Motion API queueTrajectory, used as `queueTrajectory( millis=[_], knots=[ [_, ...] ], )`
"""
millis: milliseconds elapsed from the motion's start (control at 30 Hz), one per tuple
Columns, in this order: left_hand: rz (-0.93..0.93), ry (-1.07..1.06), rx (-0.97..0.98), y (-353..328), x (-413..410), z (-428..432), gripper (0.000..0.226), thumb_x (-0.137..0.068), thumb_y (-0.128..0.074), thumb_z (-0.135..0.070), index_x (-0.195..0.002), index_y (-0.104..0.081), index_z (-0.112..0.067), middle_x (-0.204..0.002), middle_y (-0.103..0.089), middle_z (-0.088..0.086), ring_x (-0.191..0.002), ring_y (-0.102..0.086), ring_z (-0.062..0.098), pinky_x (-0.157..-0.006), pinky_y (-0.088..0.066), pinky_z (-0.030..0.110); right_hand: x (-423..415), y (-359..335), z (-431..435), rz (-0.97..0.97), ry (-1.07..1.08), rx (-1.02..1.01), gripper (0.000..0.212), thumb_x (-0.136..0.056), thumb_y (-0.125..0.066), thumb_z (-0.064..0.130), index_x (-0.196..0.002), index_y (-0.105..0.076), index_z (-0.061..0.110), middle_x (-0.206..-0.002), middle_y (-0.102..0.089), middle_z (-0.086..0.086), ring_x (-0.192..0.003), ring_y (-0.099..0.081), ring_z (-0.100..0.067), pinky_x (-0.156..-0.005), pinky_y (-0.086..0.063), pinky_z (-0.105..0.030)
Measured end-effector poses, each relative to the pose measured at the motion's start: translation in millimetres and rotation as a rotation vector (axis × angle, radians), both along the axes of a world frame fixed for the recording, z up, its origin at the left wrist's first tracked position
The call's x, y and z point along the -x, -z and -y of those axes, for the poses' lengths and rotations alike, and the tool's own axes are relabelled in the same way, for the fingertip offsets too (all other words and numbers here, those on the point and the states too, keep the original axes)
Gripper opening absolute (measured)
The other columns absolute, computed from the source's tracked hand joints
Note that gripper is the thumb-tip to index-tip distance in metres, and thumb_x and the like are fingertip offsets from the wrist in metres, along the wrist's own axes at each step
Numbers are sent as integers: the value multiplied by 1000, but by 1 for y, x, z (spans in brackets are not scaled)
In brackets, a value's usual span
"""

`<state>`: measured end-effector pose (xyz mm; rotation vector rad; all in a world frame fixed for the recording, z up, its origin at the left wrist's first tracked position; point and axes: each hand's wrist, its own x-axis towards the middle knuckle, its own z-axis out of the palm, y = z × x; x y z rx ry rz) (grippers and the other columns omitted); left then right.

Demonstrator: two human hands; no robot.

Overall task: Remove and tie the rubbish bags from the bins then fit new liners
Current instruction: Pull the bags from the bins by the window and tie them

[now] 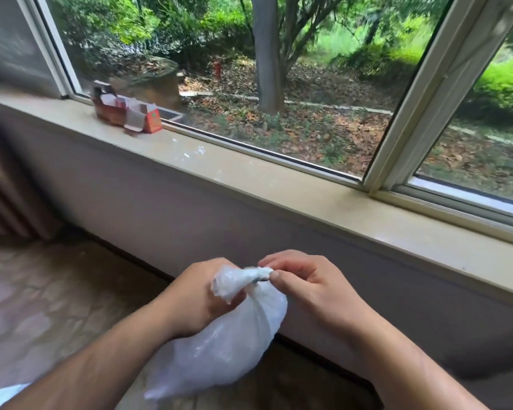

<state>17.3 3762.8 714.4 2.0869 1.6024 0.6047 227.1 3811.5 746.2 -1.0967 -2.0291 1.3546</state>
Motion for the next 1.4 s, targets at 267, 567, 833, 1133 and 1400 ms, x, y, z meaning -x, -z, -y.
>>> queueTrajectory(
  millis=[267,567,833,1133,1400],
  knots=[
    [258,-214,40,15,109,-56,27,-78,-78,-34,-97,-64,-47,-102,-57,-25,-94,-60,-1,-78,-50,20,98,-8,-33,-20,45,38,21,-98,-53,18,-90,-73,19,-93,-75,1,-86,-73,-13,-73,-50,-24],
    [508,-121,92,18,267,-58,41,-87,-71,-8,-110,-67,-42,-105,-68,-24,-102,-63,-3,-86,-46,16,274,-3,-70,2,-7,138,21,-103,-48,16,-91,-66,15,-76,-74,-10,-59,-68,-23,-55,-43,-23],
    [674,-470,-51,24,370,-21,18,-90,-72,-27,-84,-75,-44,-78,-68,-20,-77,-63,-5,-71,-45,12,419,-3,-79,-50,-232,7,21,-91,-60,21,-74,-71,24,-73,-64,12,-67,-57,-4,-66,-43,-21],
    [600,-847,-56,35,497,15,9,-86,-73,-39,-86,-72,-30,-87,-72,-21,-86,-61,-11,-77,-43,9,585,17,-99,-185,-579,354,17,-84,-46,19,-73,-53,8,-58,-58,-9,-58,-54,-23,-62,-45,-30],
    [516,-1138,-162,18,587,12,17,-83,-69,-39,-97,-71,-29,-92,-72,-15,-89,-62,-3,-82,-49,24,724,9,-142,-147,-945,211,23,-103,-44,14,-83,-51,6,-77,-69,-9,-62,-58,-24,-66,-46,-36]
  ],
)
